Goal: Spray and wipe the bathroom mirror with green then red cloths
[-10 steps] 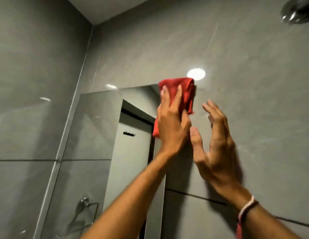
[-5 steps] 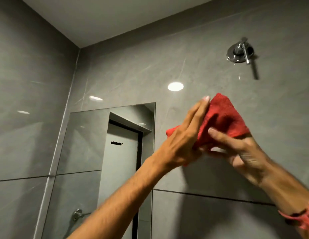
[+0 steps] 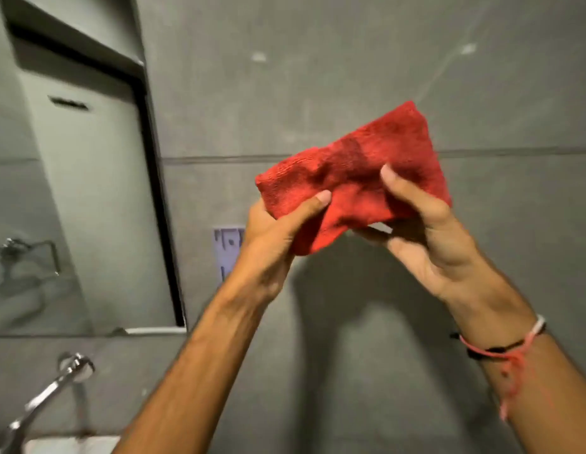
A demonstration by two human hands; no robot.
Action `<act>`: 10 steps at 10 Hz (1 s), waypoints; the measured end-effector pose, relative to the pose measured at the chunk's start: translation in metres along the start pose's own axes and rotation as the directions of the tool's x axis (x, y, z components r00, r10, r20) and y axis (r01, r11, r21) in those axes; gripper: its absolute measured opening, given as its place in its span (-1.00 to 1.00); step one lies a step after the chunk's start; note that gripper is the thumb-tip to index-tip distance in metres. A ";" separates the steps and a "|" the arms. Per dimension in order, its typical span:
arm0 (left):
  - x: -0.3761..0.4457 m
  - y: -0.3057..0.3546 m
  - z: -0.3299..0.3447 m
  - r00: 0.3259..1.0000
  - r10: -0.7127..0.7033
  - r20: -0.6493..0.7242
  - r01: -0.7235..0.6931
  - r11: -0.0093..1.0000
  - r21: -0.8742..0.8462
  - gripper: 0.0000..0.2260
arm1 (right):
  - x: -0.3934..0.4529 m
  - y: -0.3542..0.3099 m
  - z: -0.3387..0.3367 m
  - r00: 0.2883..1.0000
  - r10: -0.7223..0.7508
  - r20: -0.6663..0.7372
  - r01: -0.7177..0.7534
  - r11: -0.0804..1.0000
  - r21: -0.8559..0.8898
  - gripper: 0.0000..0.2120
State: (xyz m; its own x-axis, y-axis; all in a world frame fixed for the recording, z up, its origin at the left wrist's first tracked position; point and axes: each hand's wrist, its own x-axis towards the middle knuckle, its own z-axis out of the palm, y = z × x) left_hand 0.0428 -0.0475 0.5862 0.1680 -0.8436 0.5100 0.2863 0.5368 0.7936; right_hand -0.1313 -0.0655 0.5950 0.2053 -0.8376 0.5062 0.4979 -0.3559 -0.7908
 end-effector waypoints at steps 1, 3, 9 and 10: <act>-0.042 -0.067 -0.007 0.978 -0.190 -0.088 0.190 0.982 -0.006 -0.75 | -0.042 0.037 -0.052 0.983 0.159 -0.094 -0.159 0.987 0.003 -0.61; -0.159 -0.228 -0.021 0.809 -0.435 -0.394 0.521 0.842 0.140 -0.54 | -0.162 0.161 -0.168 0.766 0.458 -0.450 -0.532 0.846 -0.044 -0.65; -0.289 -0.463 -0.079 0.470 -0.866 -0.171 0.696 0.244 0.675 -0.31 | -0.299 0.418 -0.304 0.433 0.630 -0.645 -0.895 0.213 -0.393 -0.47; -0.288 -0.448 -0.082 0.567 -0.816 -0.111 0.514 0.246 0.822 -0.39 | -0.292 0.407 -0.294 0.562 0.567 -0.602 -0.776 0.110 -0.621 -0.55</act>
